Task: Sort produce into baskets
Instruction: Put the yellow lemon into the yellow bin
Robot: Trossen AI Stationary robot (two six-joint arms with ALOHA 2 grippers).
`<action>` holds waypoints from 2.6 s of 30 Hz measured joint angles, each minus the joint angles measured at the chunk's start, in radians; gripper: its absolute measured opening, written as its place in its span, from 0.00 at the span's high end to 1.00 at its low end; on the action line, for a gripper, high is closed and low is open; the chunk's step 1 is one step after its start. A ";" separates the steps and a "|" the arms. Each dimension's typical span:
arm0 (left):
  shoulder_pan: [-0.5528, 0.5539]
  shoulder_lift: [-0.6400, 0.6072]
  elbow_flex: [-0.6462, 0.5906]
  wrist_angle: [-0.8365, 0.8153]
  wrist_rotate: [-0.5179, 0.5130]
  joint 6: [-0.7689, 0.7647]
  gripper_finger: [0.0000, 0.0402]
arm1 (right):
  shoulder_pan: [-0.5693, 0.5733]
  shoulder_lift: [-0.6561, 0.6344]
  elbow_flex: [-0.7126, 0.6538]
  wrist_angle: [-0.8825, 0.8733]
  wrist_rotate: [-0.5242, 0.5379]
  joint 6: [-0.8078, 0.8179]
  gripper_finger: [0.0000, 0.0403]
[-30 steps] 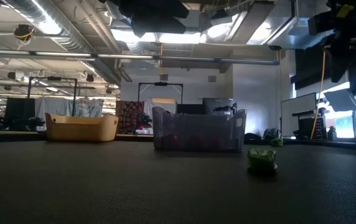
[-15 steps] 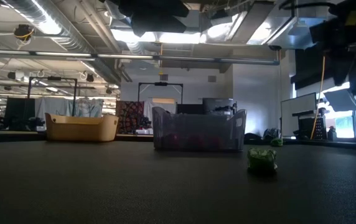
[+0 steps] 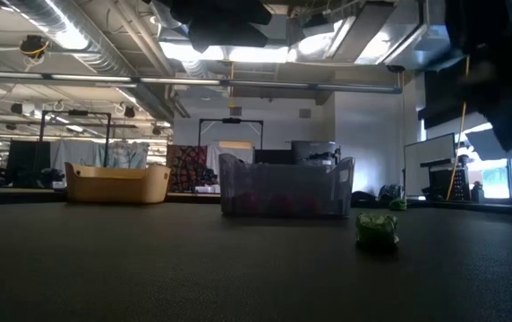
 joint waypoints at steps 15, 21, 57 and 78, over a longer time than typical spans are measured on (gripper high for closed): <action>0.002 0.000 0.000 0.000 0.000 0.004 0.49 | -0.001 0.003 -0.155 0.055 -0.033 0.013 0.30; 0.002 0.000 0.000 0.000 0.000 0.006 0.49 | -0.077 0.094 -0.176 0.087 -0.054 0.010 0.30; -0.019 -0.048 -0.003 -0.003 0.000 0.017 0.49 | -0.176 0.074 0.174 0.210 -0.053 -0.015 0.62; 0.034 -0.036 -0.003 0.053 -0.001 0.108 0.23 | -0.176 0.025 0.239 1.058 -0.043 -0.095 0.62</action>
